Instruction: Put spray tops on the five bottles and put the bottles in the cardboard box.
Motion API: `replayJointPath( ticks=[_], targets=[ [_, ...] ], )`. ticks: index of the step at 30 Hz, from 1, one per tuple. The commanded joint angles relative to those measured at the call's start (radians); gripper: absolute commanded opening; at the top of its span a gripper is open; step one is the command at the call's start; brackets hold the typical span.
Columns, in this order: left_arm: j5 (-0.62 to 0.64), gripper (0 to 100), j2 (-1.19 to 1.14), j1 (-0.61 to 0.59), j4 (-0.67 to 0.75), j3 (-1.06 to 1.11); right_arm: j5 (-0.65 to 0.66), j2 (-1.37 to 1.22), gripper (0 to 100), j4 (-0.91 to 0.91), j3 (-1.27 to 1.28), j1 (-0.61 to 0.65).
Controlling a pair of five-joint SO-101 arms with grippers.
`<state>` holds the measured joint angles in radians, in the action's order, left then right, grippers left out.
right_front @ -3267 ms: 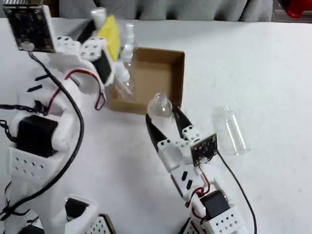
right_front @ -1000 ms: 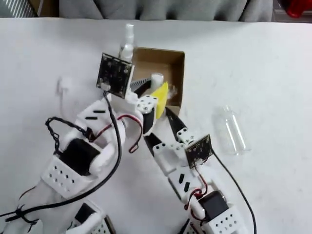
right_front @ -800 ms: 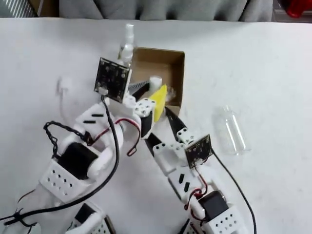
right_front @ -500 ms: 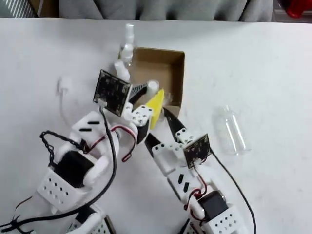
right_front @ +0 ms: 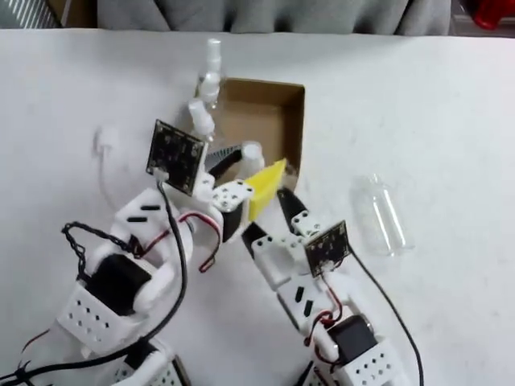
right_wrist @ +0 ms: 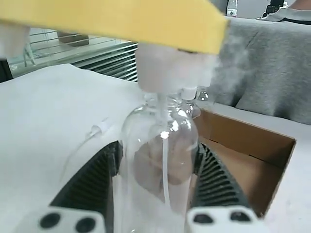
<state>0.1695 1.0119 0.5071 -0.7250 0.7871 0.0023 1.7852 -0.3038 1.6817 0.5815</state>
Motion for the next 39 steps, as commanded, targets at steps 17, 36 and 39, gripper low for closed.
replayJointPath(
  ticks=[17, 36, 39],
  targets=[
    [0.014, 20, 0.018, -0.099, 0.009, -0.066, 0.052, 0.015, 1.5, -0.002, 0.008, 0.001],
    [0.014, 21, 0.016, 0.008, 0.003, -0.012, 0.057, 0.015, 1.5, -0.002, 0.008, 0.002],
    [0.014, 21, 0.018, -0.008, 0.002, -0.015, 0.057, 0.013, 1.5, -0.002, 0.008, 0.001]
  ],
)
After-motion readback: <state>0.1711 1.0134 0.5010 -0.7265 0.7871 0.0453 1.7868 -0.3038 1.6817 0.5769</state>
